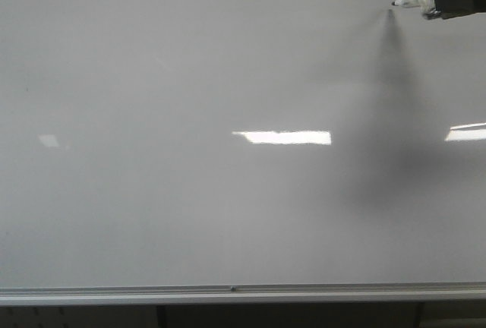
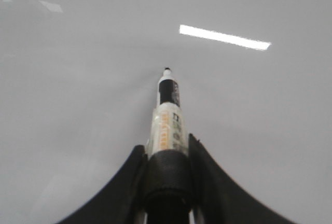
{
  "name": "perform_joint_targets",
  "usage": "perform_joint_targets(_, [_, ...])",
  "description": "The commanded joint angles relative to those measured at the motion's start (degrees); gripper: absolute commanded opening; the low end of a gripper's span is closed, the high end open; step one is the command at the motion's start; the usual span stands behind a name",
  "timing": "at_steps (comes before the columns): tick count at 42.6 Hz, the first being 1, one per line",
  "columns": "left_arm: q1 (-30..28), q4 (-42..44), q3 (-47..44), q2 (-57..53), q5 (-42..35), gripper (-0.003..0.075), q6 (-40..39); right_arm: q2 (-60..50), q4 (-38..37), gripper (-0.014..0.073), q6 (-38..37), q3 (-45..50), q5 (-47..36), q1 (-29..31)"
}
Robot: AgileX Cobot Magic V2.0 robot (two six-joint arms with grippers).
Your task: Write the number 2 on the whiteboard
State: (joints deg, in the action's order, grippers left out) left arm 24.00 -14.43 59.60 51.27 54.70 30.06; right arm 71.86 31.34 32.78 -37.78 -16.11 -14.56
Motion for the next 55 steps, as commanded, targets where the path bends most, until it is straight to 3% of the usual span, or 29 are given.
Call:
perform_joint_targets(1, [-0.15,-1.46,1.34,-0.19,-3.74,0.0492,-0.66,-0.3,-0.3,0.0032,0.64,-2.08,-4.77,-0.02])
perform_joint_targets(7, [-0.15,-1.46,1.34,-0.19,-3.84,0.0492,-0.66,-0.06,-0.3,0.0032,3.68,-2.08,-3.32,2.26])
perform_joint_targets(13, [-0.15,-1.46,1.34,-0.19,-3.84,0.0492,-0.66,0.0,-0.25,0.0032,3.68,-2.03,4.51,6.02])
perform_joint_targets(19, [-0.15,-1.46,1.34,-0.19,-3.84,0.0492,-0.66,0.56,-0.25,0.0032,3.68,-2.03,11.29,5.55])
perform_joint_targets(29, [-0.15,-1.46,1.34,-0.19,-3.84,0.0492,-0.66,3.05,-0.25,0.0032,3.63,-2.03,11.79,3.95])
perform_joint_targets(47, [-0.15,-1.46,1.34,-0.19,-3.84,0.0492,-0.66,2.44,-0.2,0.0032,3.45,-2.03,14.7,10.93])
perform_joint_targets(55, [-0.15,-1.46,1.34,-0.19,-3.84,0.0492,-0.55,-4.19,-0.04,0.0032,3.45,-2.12,22.09,8.55])
